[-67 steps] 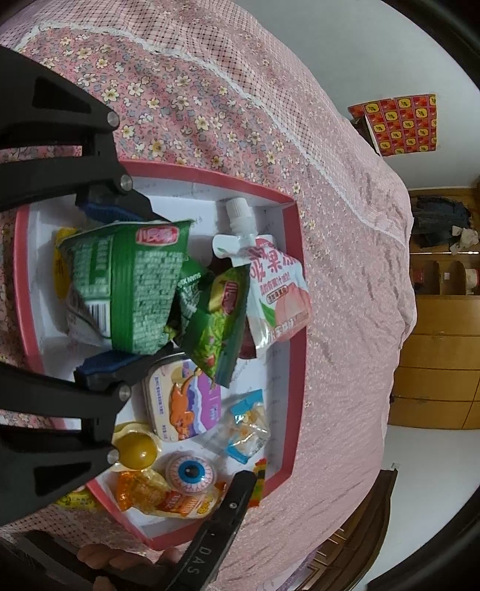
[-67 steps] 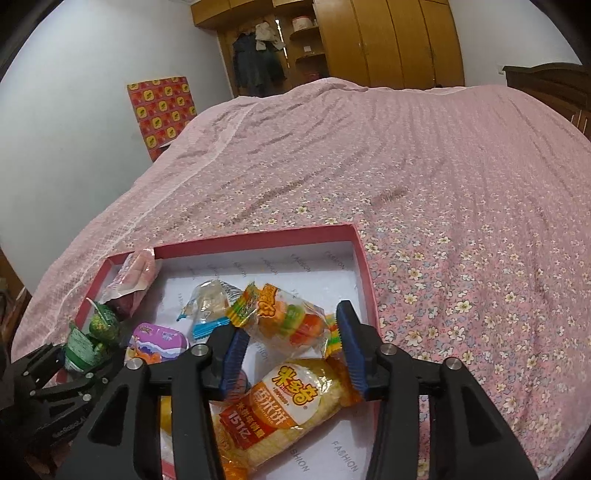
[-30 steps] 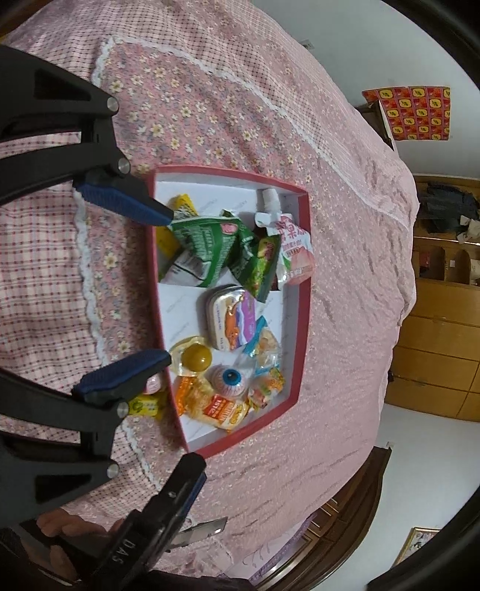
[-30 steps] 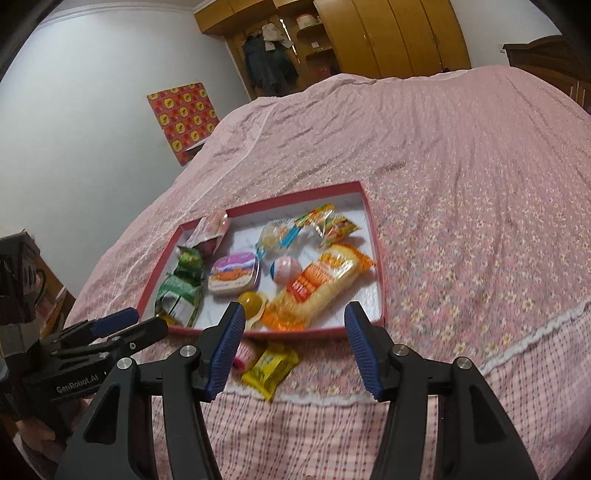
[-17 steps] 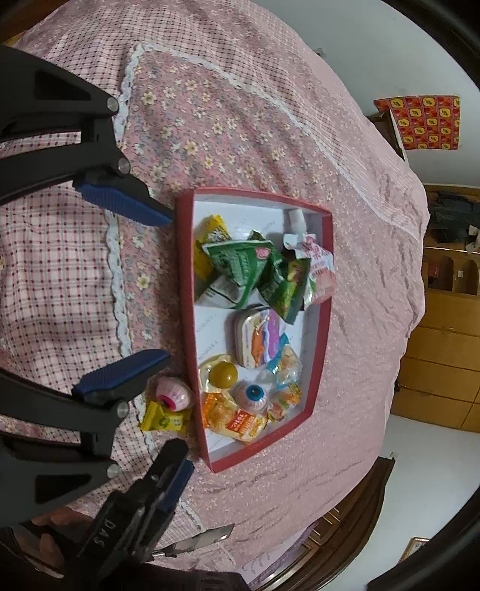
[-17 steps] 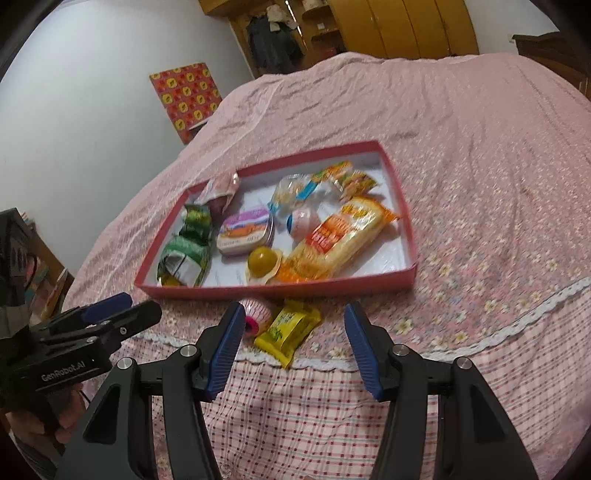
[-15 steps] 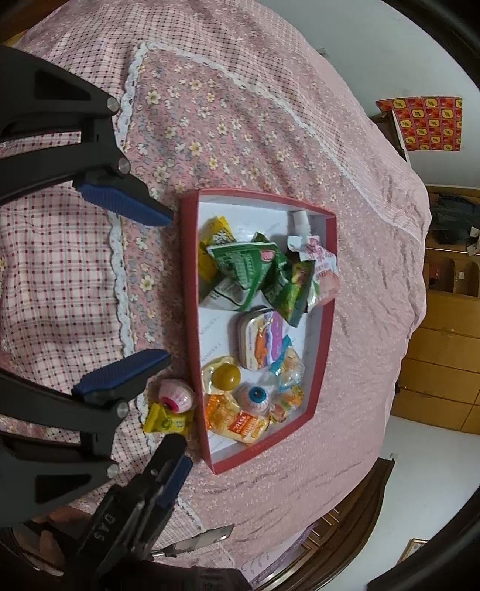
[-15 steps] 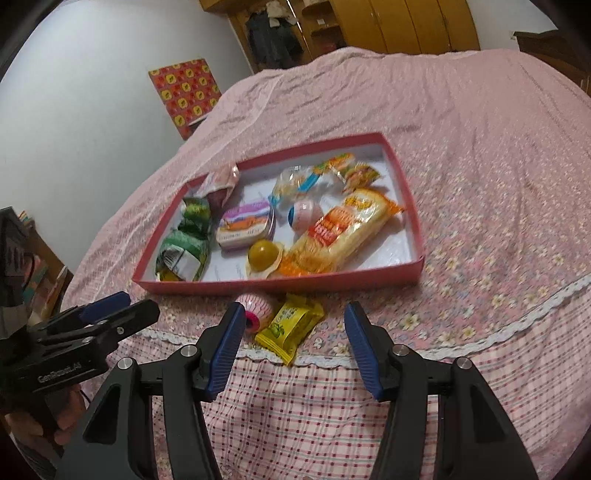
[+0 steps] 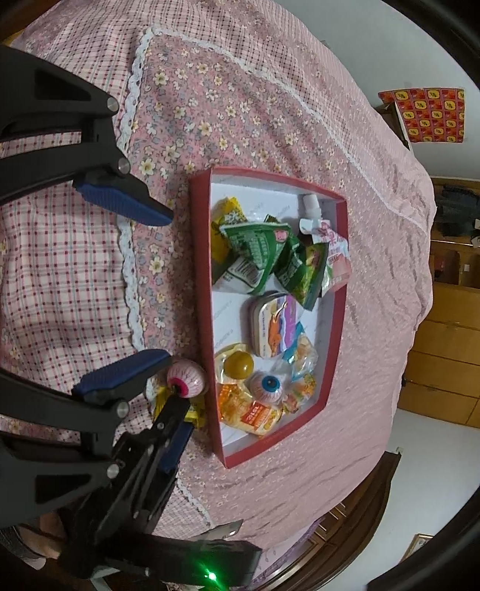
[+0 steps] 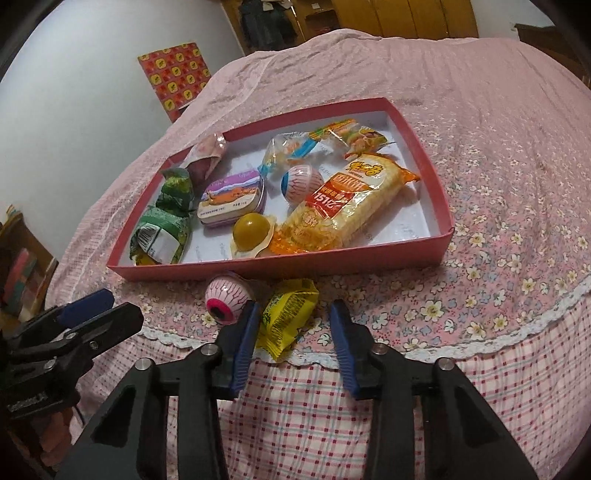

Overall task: Organize snacks
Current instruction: 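Grasp the small yellow candy packet with the right tool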

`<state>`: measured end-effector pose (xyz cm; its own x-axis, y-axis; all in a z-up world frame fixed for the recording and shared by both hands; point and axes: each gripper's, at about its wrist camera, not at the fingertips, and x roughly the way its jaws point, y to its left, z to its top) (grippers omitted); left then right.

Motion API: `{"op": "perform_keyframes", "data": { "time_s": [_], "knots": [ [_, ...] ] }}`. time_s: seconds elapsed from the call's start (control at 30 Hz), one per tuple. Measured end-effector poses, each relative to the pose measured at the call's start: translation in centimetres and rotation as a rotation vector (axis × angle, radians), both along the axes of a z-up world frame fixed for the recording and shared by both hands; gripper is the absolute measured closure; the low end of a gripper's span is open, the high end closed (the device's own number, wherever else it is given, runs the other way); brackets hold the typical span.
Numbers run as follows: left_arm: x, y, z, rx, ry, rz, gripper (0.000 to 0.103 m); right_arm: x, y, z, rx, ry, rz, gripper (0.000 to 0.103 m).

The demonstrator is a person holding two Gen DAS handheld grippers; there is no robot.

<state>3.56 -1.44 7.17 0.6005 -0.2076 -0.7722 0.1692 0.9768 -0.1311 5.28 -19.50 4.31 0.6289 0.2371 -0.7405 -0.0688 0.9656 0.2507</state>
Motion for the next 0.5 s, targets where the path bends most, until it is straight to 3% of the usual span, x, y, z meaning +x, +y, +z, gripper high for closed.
{"op": "perform_keyframes", "data": {
  "time_s": [0.1, 0.5],
  "knots": [
    [-0.1, -0.6, 0.1, -0.008, 0.002, -0.004, 0.03, -0.3, -0.4, 0.2, 0.02, -0.005, -0.004, 0.081],
    [0.6, -3.6, -0.4, -0.015, 0.019, -0.006, 0.03, -2.5, -4.5, 0.9, 0.024, -0.034, -0.045, 0.081]
  ]
}}
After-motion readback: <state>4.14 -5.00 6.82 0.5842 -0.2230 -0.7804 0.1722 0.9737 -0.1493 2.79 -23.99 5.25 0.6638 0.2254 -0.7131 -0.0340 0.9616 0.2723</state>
